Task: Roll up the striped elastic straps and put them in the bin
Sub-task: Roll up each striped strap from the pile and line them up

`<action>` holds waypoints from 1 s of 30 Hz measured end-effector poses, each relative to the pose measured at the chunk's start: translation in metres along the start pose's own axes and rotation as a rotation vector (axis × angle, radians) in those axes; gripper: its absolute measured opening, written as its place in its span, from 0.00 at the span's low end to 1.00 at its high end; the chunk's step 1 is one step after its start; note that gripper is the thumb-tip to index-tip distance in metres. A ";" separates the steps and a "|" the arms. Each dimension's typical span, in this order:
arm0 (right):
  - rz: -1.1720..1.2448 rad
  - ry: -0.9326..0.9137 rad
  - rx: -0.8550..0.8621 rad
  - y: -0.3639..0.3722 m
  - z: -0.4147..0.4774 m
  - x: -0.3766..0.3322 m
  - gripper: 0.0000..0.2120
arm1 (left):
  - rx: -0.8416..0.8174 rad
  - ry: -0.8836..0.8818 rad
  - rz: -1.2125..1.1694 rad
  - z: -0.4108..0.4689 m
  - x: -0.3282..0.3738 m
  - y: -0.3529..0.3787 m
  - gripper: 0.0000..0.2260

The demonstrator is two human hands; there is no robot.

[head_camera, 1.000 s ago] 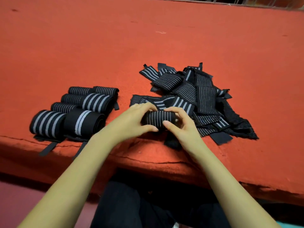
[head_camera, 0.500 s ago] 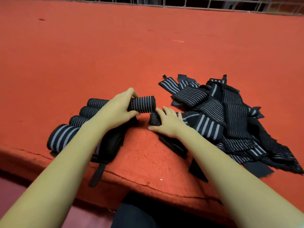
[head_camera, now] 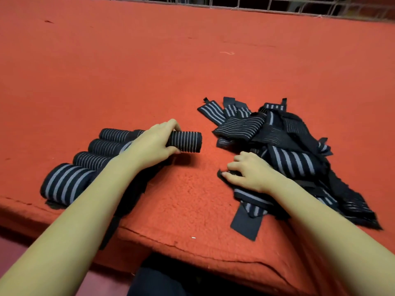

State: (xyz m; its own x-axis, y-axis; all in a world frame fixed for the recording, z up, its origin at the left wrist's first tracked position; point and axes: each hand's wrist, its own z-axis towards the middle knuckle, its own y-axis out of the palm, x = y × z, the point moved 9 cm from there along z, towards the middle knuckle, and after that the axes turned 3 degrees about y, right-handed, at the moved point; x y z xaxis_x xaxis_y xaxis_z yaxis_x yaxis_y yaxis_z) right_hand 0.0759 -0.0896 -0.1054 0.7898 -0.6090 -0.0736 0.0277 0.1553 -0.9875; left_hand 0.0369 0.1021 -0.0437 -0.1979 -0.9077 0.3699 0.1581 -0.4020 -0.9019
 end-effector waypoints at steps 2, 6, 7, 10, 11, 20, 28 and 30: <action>-0.040 0.008 0.026 -0.008 -0.016 0.014 0.22 | -0.015 0.010 -0.001 0.003 0.007 0.004 0.17; -0.050 0.022 0.049 -0.018 -0.036 0.031 0.21 | -0.043 0.040 -0.016 0.005 0.018 0.012 0.18; -0.039 0.021 0.059 -0.019 -0.039 0.033 0.21 | -0.053 0.035 -0.016 0.004 0.017 0.014 0.18; -0.028 0.015 0.057 -0.023 -0.042 0.037 0.21 | -0.071 0.026 -0.011 -0.002 0.012 0.017 0.19; -0.039 0.016 0.035 -0.022 -0.040 0.034 0.21 | -0.076 0.029 -0.008 -0.004 0.011 0.017 0.19; 0.538 0.185 0.109 -0.033 0.029 -0.037 0.30 | -0.148 0.026 -0.051 0.016 0.005 0.021 0.18; 0.882 0.322 0.087 -0.001 0.052 -0.022 0.16 | -0.235 0.035 -0.150 0.027 -0.005 0.035 0.20; 1.143 0.365 0.071 0.004 0.052 -0.023 0.14 | -0.210 0.061 -0.206 0.028 -0.005 0.027 0.20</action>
State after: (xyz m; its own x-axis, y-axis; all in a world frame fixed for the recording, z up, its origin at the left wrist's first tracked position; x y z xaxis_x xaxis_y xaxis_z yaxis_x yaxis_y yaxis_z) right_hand 0.0900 -0.0347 -0.1006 0.1596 -0.2740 -0.9484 -0.5331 0.7847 -0.3164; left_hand 0.0694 0.0925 -0.0641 -0.2637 -0.7981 0.5418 -0.0942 -0.5377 -0.8379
